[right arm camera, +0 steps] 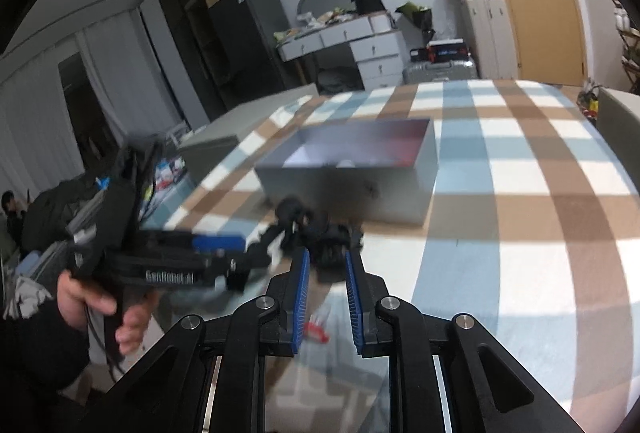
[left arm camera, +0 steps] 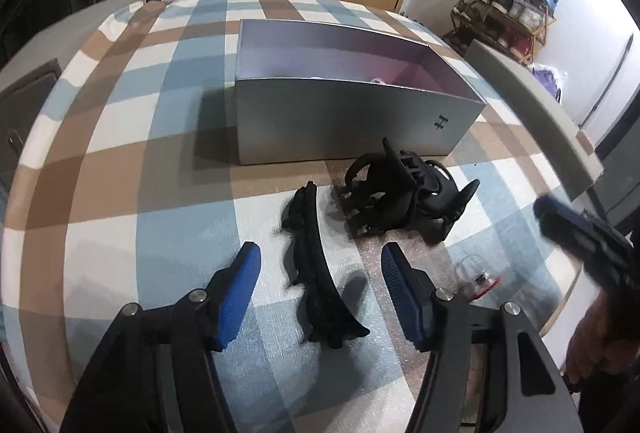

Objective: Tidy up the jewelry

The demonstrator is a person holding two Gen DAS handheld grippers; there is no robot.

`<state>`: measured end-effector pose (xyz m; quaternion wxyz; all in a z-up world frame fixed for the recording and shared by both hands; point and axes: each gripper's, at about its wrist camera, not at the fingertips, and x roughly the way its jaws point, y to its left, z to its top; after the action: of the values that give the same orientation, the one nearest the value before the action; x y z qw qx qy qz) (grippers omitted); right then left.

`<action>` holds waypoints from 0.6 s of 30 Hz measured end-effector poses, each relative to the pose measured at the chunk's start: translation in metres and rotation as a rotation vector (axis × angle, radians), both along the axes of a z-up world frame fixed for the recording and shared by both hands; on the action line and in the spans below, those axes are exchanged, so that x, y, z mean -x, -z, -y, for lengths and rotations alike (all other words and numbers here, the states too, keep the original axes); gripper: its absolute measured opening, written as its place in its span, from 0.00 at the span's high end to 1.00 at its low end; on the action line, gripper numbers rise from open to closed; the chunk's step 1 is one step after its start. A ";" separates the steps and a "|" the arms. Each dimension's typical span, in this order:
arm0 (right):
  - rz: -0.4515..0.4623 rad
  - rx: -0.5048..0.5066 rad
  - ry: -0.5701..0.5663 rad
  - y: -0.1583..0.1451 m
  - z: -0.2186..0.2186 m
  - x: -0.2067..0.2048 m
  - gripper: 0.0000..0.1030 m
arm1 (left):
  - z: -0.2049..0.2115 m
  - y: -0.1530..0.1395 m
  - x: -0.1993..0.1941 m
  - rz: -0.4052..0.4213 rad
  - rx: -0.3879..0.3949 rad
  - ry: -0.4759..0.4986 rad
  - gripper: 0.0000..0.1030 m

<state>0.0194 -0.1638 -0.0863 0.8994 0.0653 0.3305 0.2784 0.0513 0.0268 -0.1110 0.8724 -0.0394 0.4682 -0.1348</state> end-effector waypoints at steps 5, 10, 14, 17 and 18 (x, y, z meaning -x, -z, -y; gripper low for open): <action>-0.044 0.040 -0.048 0.021 -0.015 0.009 0.71 | 0.012 0.001 0.006 0.035 -0.164 0.015 0.71; -0.005 0.108 -0.024 0.025 -0.026 0.016 0.60 | 0.000 0.001 0.006 0.023 -0.120 0.011 0.87; -0.001 0.172 0.013 0.029 -0.030 0.012 0.61 | 0.000 0.000 0.006 0.021 -0.120 0.023 0.87; -0.022 0.194 0.037 0.035 -0.028 0.006 0.61 | -0.003 0.000 0.005 0.011 -0.091 0.012 0.87; -0.030 0.201 0.046 0.037 -0.028 0.004 0.64 | -0.005 -0.001 0.006 0.020 -0.085 0.001 0.87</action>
<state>0.0152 -0.1358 -0.1234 0.9025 -0.0137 0.3689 0.2221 0.0458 0.0322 -0.1095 0.8778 -0.0009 0.4648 -0.1156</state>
